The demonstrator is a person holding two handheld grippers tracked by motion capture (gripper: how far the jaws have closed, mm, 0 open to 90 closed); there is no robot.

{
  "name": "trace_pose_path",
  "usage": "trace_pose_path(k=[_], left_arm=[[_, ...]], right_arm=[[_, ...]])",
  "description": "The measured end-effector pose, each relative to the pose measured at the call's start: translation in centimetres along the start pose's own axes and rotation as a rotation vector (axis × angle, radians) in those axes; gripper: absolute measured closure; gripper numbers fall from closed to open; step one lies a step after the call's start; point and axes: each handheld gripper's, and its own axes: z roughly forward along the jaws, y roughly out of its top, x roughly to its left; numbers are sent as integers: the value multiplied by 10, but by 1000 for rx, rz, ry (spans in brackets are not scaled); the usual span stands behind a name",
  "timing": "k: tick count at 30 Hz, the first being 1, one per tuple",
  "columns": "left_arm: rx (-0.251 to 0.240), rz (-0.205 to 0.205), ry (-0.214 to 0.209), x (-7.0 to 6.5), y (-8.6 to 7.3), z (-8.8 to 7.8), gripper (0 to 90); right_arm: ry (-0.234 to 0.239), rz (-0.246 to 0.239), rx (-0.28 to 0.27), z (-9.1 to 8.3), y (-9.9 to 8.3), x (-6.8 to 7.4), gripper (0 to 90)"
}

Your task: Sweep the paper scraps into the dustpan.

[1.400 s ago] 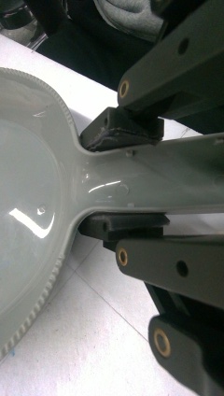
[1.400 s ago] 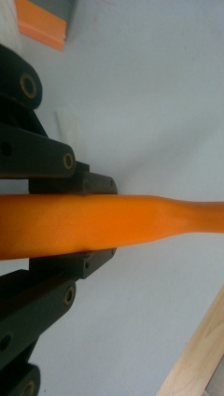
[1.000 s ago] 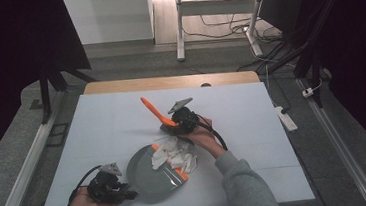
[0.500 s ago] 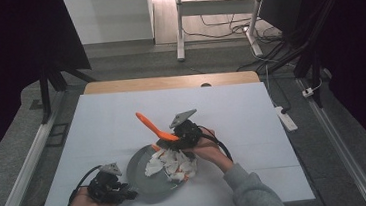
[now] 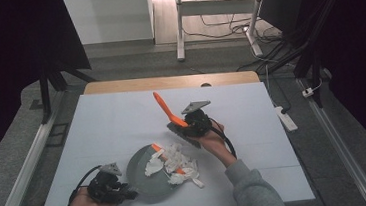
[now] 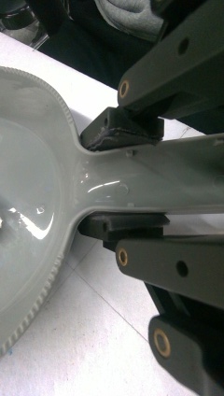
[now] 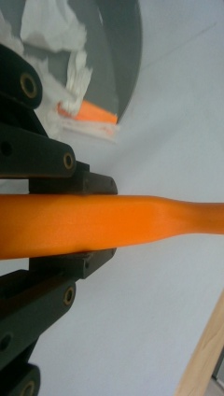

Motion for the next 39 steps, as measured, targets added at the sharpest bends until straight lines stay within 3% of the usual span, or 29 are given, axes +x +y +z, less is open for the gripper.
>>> trace_pose_path(k=[7, 14, 23, 29, 34, 37, 39], left_arm=[[0, 1, 0, 0, 0, 0, 619], [0, 1, -1, 0, 0, 0, 619], [-1, 1, -3, 0, 0, 0, 619], [-1, 1, -3, 0, 0, 0, 619], [-1, 0, -3, 0, 0, 0, 619], [-1, 2, -2, 0, 0, 0, 619], [-1, 2, -1, 0, 0, 0, 619]], right_arm=[[-8, 19, 51, 12, -5, 5, 702], [12, -55, 74, 21, 0, 29, 702], [100, -94, 78, 25, 3, 56, 702], [148, -132, 65, 23, 6, 74, 702], [220, -155, 29, 17, 9, 85, 702], [212, -153, -15, 10, 13, 87, 702], [177, -136, -33, 4, 16, 84, 702]])
